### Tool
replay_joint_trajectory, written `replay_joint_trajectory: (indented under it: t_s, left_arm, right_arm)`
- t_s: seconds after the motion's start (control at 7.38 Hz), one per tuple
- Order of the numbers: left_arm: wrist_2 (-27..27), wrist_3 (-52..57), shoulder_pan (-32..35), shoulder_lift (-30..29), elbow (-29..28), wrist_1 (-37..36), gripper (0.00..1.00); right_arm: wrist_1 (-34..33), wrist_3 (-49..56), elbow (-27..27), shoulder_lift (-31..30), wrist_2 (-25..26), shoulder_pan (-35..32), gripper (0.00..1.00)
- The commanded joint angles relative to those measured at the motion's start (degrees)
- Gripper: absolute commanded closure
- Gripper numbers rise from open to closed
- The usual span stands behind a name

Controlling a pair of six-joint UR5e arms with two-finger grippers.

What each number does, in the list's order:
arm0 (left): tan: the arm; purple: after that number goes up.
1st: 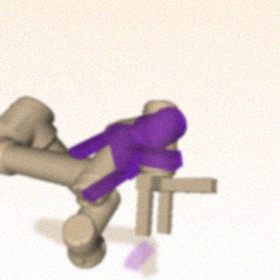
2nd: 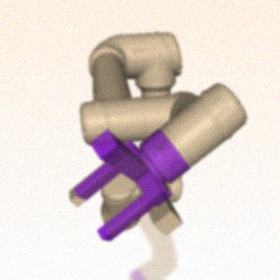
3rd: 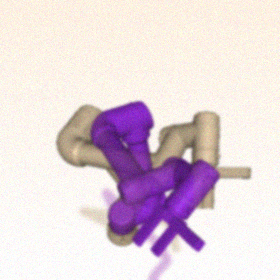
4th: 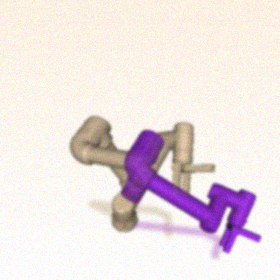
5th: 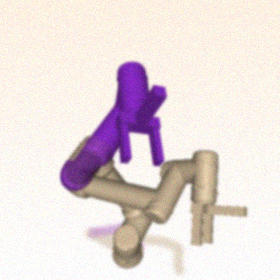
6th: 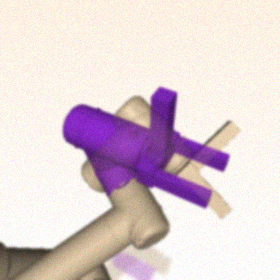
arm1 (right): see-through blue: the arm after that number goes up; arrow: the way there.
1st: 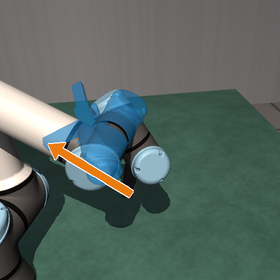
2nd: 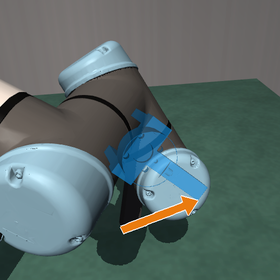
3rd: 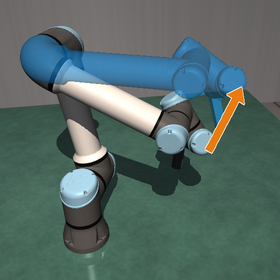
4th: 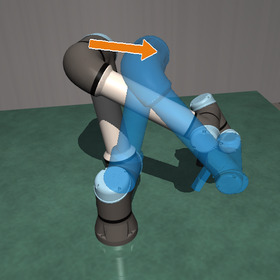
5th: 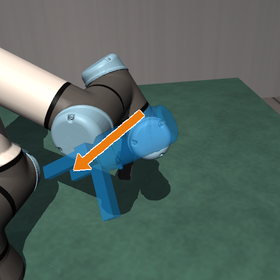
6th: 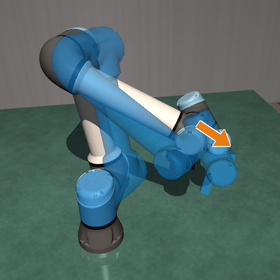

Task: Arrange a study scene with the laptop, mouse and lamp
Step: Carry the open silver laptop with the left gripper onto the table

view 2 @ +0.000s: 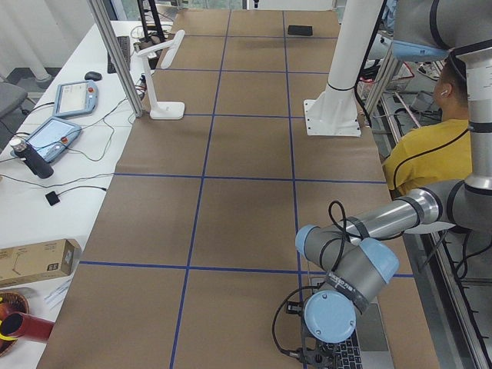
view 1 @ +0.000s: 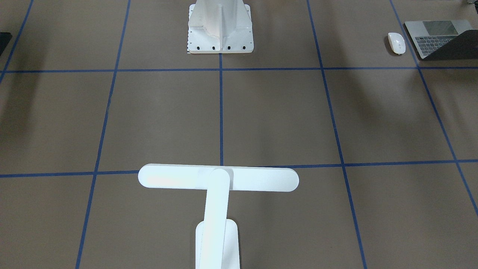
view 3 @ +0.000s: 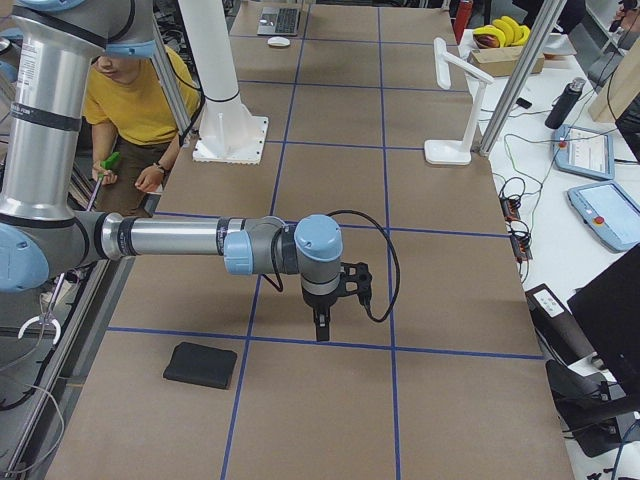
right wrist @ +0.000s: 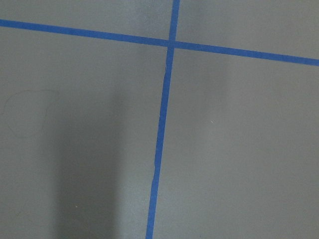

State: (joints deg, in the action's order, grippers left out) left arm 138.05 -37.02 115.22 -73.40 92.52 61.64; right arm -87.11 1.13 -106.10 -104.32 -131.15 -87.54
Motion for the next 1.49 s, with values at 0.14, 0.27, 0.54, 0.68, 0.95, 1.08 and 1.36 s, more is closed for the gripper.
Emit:
replay_joint_trajectory:
  t_s: [0.14, 0.27, 0.54, 0.68, 0.95, 1.08, 1.36]
  left_arm:
    - [1.34, -0.07, 0.09, 0.79, -2.70, -0.29, 0.01]
    - [1.34, -0.07, 0.09, 1.67, -2.79, -0.38, 0.02]
    - [1.60, -0.16, 0.09, 2.21, -2.79, -0.38, 0.23]
    - [3.69, -0.25, 0.09, 2.03, -2.70, -0.38, 0.47]
    - [4.42, -1.56, 0.09, 1.41, -2.35, 0.06, 0.88]
    - [4.42, -1.57, 0.00, 1.33, -2.09, 0.15, 1.00]
    - [4.33, -1.57, 0.00, 1.33, 0.28, -0.29, 1.00]
  right_arm:
    - [0.01, 0.01, -0.07, 0.00, -0.07, 0.00, 0.00]
    - [0.01, 0.01, -0.07, 0.00, 0.01, 0.00, 0.00]
    - [0.01, 0.01, -0.07, 0.00, 0.01, 0.00, 0.00]
    - [0.01, 0.01, -0.07, 0.00, -0.07, 0.00, 0.00]
    - [0.01, -0.07, 0.02, 0.00, -0.07, 0.00, 0.00]
    - [0.01, -0.07, 0.02, 0.00, -0.07, 0.00, 0.00]
    - [0.01, -0.07, -0.07, 0.00, -0.07, 0.00, 0.00]
